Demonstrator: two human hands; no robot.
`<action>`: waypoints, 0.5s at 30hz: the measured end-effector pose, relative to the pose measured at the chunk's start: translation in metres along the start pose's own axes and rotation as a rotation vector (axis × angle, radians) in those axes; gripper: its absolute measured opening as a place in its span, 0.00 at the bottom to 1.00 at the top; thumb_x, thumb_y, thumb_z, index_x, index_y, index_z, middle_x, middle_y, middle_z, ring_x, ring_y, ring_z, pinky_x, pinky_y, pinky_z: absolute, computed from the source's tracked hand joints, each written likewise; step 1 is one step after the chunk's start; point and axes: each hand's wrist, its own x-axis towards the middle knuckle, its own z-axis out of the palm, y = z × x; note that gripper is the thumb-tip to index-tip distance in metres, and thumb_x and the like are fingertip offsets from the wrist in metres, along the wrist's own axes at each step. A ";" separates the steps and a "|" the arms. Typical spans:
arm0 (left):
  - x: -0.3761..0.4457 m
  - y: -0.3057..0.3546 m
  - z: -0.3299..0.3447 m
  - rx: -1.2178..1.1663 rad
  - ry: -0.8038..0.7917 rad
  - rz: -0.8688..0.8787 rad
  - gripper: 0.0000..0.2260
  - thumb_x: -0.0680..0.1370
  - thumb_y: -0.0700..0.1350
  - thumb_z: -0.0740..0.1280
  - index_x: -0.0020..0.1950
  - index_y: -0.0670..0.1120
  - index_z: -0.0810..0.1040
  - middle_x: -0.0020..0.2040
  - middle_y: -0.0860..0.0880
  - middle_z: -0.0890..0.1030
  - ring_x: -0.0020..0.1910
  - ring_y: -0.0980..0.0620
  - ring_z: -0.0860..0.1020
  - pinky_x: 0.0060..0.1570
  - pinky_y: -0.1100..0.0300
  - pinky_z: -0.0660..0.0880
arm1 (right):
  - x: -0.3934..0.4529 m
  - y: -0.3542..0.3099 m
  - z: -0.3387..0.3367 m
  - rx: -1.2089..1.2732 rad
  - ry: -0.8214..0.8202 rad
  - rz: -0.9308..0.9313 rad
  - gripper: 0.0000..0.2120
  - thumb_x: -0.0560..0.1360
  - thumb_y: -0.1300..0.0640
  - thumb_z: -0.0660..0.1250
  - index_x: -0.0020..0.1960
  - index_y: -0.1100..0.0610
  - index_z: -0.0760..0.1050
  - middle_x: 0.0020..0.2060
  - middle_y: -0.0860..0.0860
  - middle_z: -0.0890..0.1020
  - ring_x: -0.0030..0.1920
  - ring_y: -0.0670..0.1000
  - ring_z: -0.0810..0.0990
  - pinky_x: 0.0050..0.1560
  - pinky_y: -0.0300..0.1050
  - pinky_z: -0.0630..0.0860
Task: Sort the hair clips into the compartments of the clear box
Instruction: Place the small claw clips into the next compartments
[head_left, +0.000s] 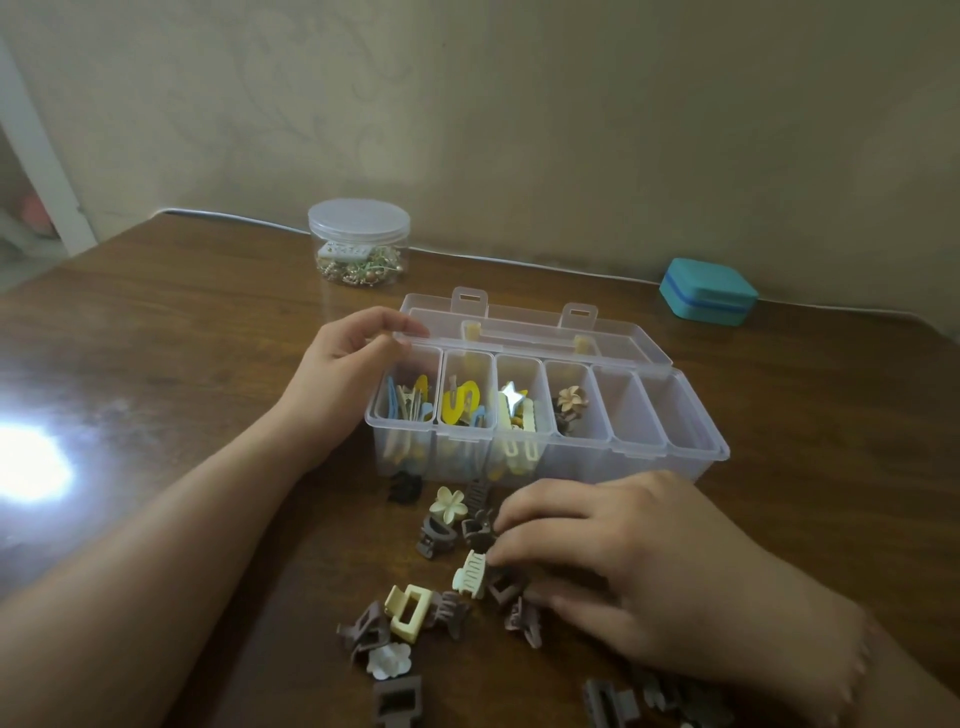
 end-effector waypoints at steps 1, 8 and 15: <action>0.000 0.000 0.000 0.004 0.001 0.005 0.10 0.79 0.36 0.60 0.51 0.45 0.80 0.38 0.50 0.85 0.43 0.54 0.82 0.47 0.58 0.76 | 0.000 0.000 0.000 0.001 0.000 0.003 0.12 0.76 0.43 0.64 0.59 0.38 0.73 0.58 0.36 0.76 0.46 0.39 0.80 0.39 0.44 0.79; 0.000 0.001 0.000 -0.015 -0.009 -0.018 0.11 0.79 0.35 0.59 0.51 0.46 0.80 0.38 0.47 0.86 0.43 0.52 0.83 0.48 0.56 0.76 | 0.000 0.001 0.003 -0.012 0.065 -0.023 0.15 0.73 0.38 0.65 0.57 0.41 0.76 0.55 0.37 0.80 0.46 0.40 0.81 0.40 0.43 0.79; 0.000 0.001 0.000 -0.061 -0.012 -0.035 0.09 0.75 0.39 0.62 0.50 0.46 0.80 0.39 0.47 0.86 0.44 0.52 0.83 0.50 0.53 0.77 | -0.003 0.004 0.003 0.098 0.237 -0.092 0.07 0.73 0.51 0.70 0.51 0.46 0.82 0.48 0.40 0.83 0.44 0.38 0.81 0.41 0.38 0.79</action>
